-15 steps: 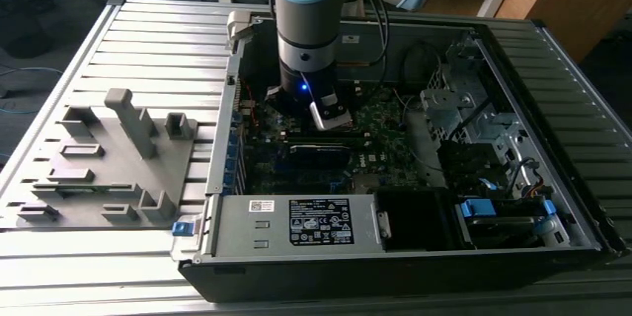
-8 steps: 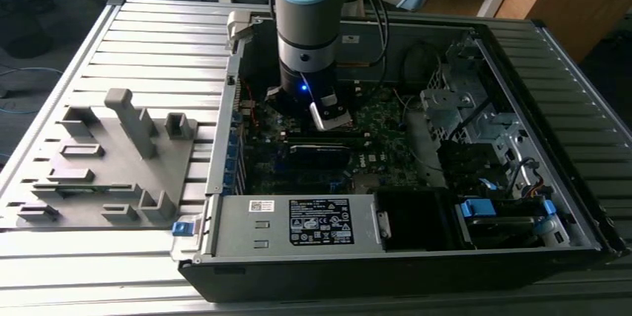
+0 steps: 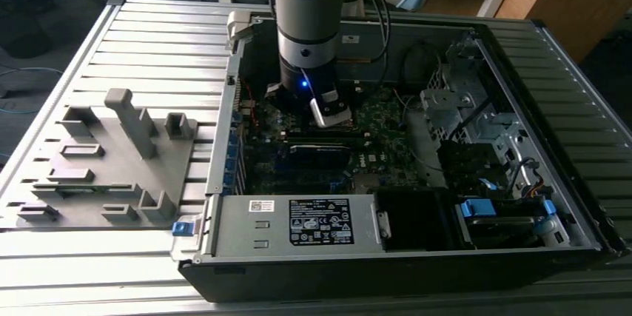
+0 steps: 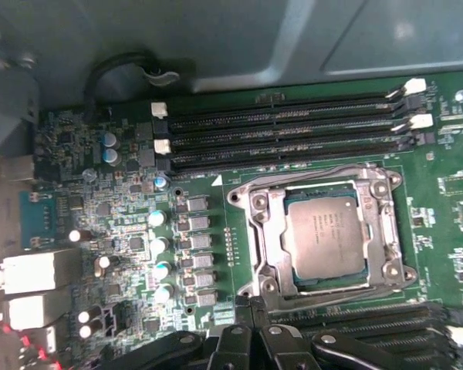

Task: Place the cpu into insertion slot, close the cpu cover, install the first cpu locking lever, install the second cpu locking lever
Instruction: 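Install the second cpu locking lever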

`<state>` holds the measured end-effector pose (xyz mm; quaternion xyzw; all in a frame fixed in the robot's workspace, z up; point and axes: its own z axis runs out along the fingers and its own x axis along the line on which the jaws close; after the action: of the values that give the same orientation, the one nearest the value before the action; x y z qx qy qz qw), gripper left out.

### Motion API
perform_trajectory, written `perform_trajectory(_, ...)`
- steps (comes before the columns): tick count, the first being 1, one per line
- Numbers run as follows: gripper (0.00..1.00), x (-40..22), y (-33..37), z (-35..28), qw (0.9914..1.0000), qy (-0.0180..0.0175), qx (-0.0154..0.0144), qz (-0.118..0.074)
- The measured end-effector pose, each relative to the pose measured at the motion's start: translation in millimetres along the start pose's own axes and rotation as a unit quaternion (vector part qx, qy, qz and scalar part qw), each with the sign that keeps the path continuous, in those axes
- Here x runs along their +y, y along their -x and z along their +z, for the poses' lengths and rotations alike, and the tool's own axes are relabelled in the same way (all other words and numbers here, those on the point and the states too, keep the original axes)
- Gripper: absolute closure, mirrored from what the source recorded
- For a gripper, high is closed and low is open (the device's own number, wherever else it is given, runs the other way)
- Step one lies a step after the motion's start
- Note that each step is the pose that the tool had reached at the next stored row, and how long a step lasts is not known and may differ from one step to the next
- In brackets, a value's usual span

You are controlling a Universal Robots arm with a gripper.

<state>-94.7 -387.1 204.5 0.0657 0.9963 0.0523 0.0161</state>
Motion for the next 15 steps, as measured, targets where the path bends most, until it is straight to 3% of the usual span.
perform_trajectory(7, 0.89, 1.8, 0.5, -17.3, 1.00000, -0.0002, 0.0001, 0.000)
perform_trajectory(15, 0.89, 2.2, 3.0, -17.8, 1.00000, -0.0002, 0.0005, 0.000)
